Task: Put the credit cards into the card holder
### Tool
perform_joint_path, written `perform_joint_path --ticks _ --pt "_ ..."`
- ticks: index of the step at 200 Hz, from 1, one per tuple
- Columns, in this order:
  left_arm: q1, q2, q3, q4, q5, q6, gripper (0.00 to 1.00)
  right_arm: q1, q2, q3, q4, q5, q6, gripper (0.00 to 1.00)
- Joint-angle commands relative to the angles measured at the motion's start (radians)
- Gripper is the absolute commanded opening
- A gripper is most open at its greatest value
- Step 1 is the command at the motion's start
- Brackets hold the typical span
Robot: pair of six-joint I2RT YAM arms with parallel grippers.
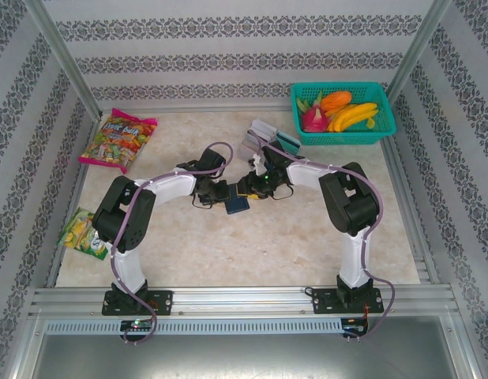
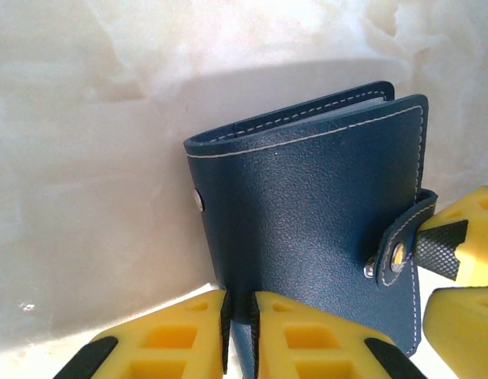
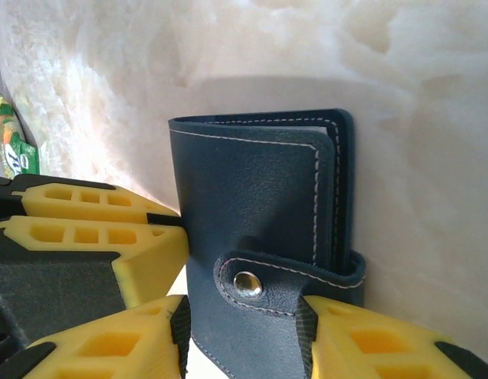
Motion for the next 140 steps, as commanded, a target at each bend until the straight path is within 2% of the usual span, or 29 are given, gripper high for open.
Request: perform_joint_path --ticks 1,24,38,62,88,140 --pt "-0.013 0.018 0.019 -0.016 -0.007 0.030 0.19 -0.010 -0.025 -0.029 -0.021 0.025 -0.015 0.43" --pt "-0.013 0.025 0.021 -0.006 0.003 0.024 0.19 -0.014 -0.009 0.000 -0.056 0.008 -0.024 0.42" --pt "-0.013 0.028 0.028 -0.012 0.008 0.026 0.19 -0.023 -0.029 -0.020 -0.005 -0.040 -0.002 0.42" --pt "-0.012 0.015 0.027 -0.021 -0.004 0.030 0.19 -0.046 -0.081 -0.032 -0.021 -0.015 -0.008 0.43" --pt "-0.013 0.025 0.034 -0.020 0.003 0.031 0.19 -0.080 -0.054 -0.043 -0.018 -0.023 -0.021 0.44" --pt "-0.013 0.030 0.036 -0.020 0.004 0.031 0.19 -0.033 0.026 -0.013 0.020 -0.088 -0.019 0.44"
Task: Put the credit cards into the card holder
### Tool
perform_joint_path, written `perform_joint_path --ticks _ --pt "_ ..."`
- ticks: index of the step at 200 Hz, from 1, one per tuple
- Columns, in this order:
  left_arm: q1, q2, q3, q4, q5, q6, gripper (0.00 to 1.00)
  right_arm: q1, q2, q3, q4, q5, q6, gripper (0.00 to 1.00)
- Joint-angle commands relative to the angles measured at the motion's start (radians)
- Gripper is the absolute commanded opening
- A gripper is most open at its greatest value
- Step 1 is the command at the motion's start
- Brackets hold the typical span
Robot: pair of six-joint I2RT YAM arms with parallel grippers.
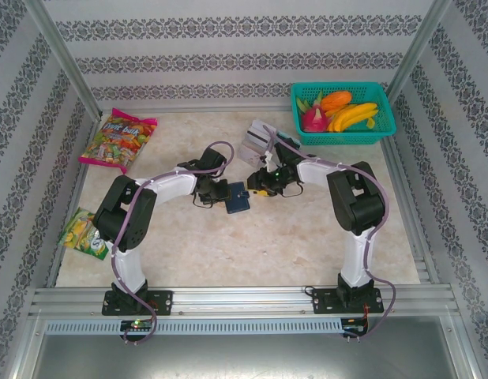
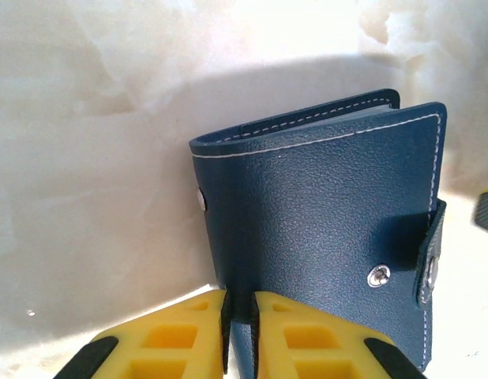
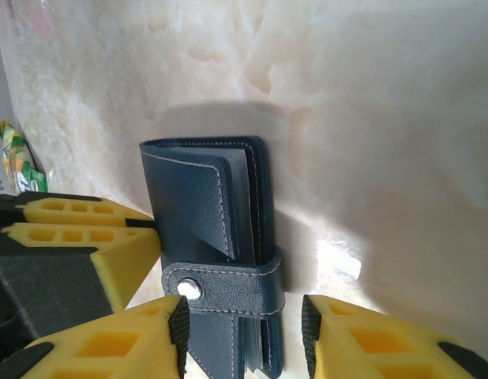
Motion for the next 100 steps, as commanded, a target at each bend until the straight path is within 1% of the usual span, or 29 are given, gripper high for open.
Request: perform_joint_path --ticks 1,21,74,100 --pt "-0.013 0.018 0.022 -0.019 0.005 0.024 0.19 0.038 0.041 0.020 0.019 -0.059 -0.014 0.44" --pt "-0.014 0.021 0.024 -0.020 0.007 0.026 0.19 0.055 0.064 0.042 -0.003 -0.064 -0.024 0.43" --pt "-0.013 0.019 0.025 -0.020 0.008 0.025 0.19 0.046 0.064 0.031 0.004 -0.065 -0.031 0.43" --pt "-0.013 0.022 0.028 -0.024 0.008 0.028 0.19 0.035 0.081 0.031 0.052 -0.088 0.006 0.43"
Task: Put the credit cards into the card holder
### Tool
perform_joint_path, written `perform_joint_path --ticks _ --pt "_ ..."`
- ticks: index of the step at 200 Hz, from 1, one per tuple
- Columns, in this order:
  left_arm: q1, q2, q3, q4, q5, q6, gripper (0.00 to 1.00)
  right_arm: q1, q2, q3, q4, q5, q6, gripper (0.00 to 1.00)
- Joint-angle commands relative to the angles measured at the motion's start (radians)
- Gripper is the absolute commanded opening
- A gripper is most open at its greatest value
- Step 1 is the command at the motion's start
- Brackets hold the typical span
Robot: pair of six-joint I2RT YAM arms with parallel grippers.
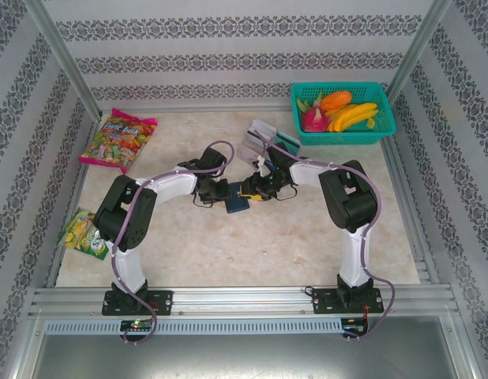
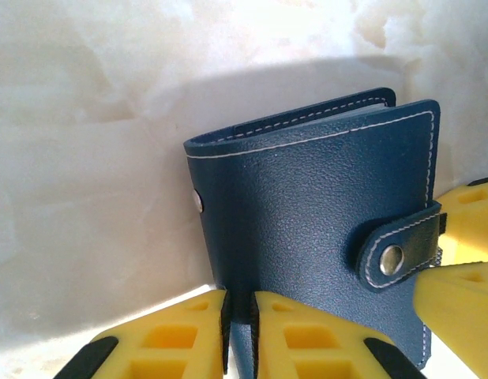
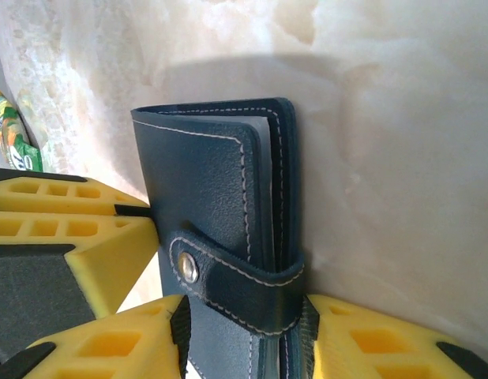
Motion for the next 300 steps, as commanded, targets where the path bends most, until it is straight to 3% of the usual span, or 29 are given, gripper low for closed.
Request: perform_joint_path --ticks 1,62,115,180,261,300 --pt "-0.013 0.019 0.022 -0.021 0.010 0.020 0.19 -0.003 0.033 0.011 0.046 -0.055 0.012 0.43" --pt "-0.014 0.027 0.033 -0.029 0.009 0.022 0.19 0.027 0.060 0.072 -0.042 -0.021 0.063 0.47" --pt "-0.013 0.030 0.037 -0.035 0.006 0.026 0.19 0.037 0.051 0.035 -0.072 0.020 0.063 0.42" --pt "-0.014 0.023 0.037 -0.039 0.001 0.026 0.19 0.030 0.083 0.075 -0.158 0.001 -0.019 0.38" --pt "-0.010 0.045 0.113 -0.088 -0.021 0.043 0.18 0.002 0.113 0.065 -0.113 -0.097 -0.082 0.33" --pt "-0.010 -0.024 0.136 -0.092 0.002 0.023 0.19 0.000 0.098 0.058 -0.124 -0.039 -0.117 0.33"
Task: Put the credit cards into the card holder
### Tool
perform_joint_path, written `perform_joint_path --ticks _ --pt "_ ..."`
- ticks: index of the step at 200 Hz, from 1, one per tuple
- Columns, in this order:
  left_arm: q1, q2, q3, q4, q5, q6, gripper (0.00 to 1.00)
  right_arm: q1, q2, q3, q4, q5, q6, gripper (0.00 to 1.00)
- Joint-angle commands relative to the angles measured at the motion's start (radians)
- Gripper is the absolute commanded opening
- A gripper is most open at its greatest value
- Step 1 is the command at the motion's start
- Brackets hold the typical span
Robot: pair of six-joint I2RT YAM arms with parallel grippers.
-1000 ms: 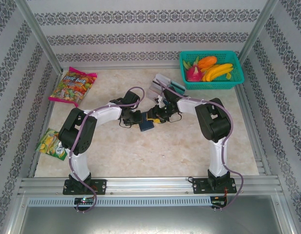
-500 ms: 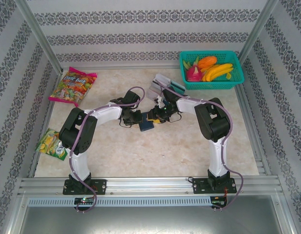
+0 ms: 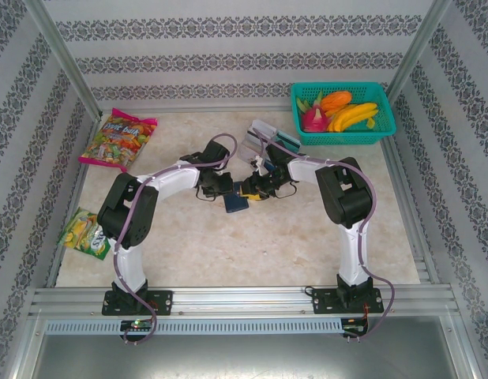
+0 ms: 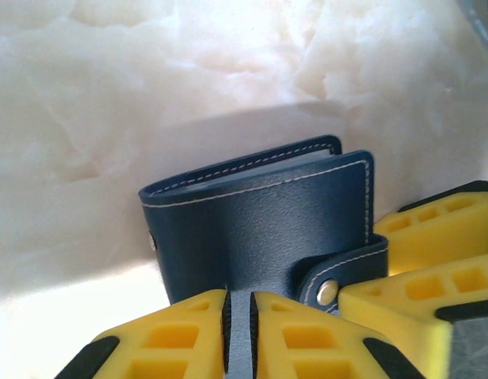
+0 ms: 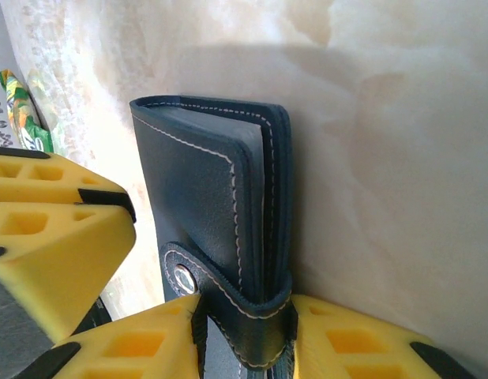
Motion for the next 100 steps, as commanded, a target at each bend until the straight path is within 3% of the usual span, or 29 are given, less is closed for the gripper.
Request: perform_joint_path --ticks 1,16,46,100 --pt "-0.010 -0.057 0.030 -0.039 0.008 0.004 0.19 0.010 0.033 -0.019 -0.038 0.028 -0.049 0.33" --pt "-0.011 -0.073 0.033 -0.034 0.042 -0.024 0.19 0.009 0.028 -0.031 -0.023 0.039 -0.053 0.34" --pt "-0.012 -0.013 0.010 0.052 0.213 -0.108 0.18 0.012 0.004 -0.059 0.010 0.080 -0.059 0.33" --pt "-0.009 0.040 0.046 0.063 0.167 -0.111 0.10 0.012 -0.001 -0.074 0.026 0.092 -0.068 0.33"
